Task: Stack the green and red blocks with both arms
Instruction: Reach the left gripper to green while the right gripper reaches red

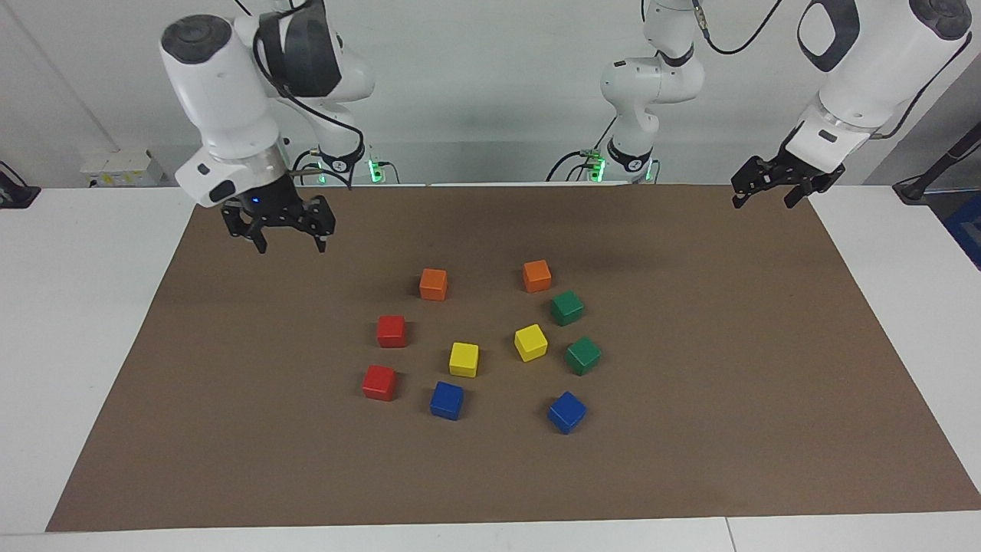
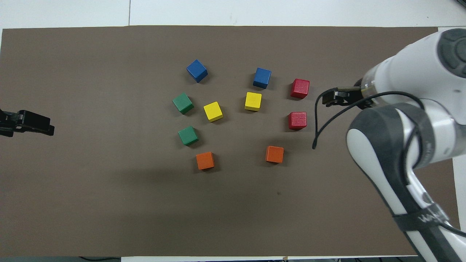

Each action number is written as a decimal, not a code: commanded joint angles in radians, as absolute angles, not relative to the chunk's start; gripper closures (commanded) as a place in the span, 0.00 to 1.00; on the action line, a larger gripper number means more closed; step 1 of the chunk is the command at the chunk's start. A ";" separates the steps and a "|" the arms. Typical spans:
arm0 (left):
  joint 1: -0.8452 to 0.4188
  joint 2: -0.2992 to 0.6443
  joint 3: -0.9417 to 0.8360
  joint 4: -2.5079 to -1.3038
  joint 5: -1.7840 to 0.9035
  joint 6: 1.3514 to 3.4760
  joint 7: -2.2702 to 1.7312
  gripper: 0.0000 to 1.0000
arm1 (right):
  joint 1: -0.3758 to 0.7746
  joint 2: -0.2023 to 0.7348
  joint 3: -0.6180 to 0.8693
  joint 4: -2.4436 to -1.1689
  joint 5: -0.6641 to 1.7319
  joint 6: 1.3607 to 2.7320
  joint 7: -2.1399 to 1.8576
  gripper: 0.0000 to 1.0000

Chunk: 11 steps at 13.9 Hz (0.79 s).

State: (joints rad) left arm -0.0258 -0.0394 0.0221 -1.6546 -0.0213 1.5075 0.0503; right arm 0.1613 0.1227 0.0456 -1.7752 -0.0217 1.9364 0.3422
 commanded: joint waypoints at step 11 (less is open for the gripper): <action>-0.394 0.109 0.018 -1.873 -0.034 2.064 -0.652 0.00 | 0.224 0.259 0.048 -1.936 0.020 2.261 0.456 0.00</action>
